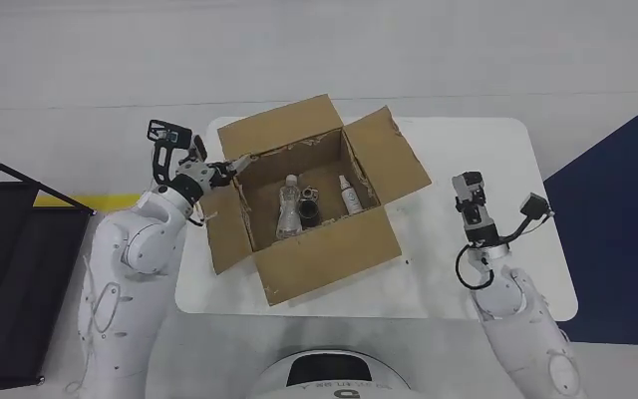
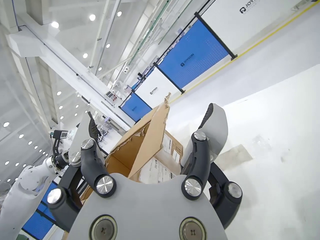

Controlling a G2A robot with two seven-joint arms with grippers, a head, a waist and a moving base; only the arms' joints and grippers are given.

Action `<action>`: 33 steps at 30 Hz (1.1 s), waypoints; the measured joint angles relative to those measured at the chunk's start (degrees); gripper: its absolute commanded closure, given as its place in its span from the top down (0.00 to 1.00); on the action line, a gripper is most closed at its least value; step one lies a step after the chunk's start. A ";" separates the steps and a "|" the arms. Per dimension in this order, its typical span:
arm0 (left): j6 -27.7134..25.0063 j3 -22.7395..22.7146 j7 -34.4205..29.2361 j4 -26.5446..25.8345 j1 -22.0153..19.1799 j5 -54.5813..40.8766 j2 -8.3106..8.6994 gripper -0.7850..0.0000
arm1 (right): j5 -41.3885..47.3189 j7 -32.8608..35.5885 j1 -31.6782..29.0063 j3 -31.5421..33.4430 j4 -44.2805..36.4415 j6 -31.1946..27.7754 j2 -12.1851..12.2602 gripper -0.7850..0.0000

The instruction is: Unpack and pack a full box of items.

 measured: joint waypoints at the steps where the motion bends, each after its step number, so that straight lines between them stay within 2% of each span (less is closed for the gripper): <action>1: 0.12 -0.50 -0.05 0.22 -0.01 -0.37 0.06 1.00 | 0.03 0.27 -0.06 -0.04 0.03 0.01 0.00 1.00; 9: 0.50 -0.68 0.02 0.71 0.19 -0.78 0.06 1.00 | 0.20 -0.58 -0.10 -0.39 -0.55 -0.01 -0.05 1.00; 16: 3.49 -1.69 5.77 6.59 1.49 -3.20 0.07 1.00 | 0.12 4.72 4.19 -3.78 -6.60 0.94 -0.66 1.00; 19: 3.92 -1.67 7.59 8.38 2.16 -6.65 -0.06 1.00 | 0.20 7.49 6.73 -5.34 -6.91 2.16 -0.93 1.00; 22: 4.84 -2.14 6.04 10.51 2.23 -13.85 -0.18 1.00 | -0.88 10.67 10.21 -7.87 -5.82 4.87 -1.37 1.00; 24: 5.94 -2.69 4.80 11.91 2.02 -17.13 -0.13 1.00 | -1.91 12.01 12.96 -10.10 -4.42 7.09 -1.83 1.00; 28: 10.46 -2.65 5.09 14.22 1.51 -17.31 -0.11 1.00 | -2.24 13.77 17.71 -13.82 -0.95 9.11 -2.72 1.00; 33: 17.49 -1.00 6.11 16.52 0.00 -12.86 -0.13 1.00 | -3.66 14.44 22.61 -17.48 3.60 11.60 -3.83 1.00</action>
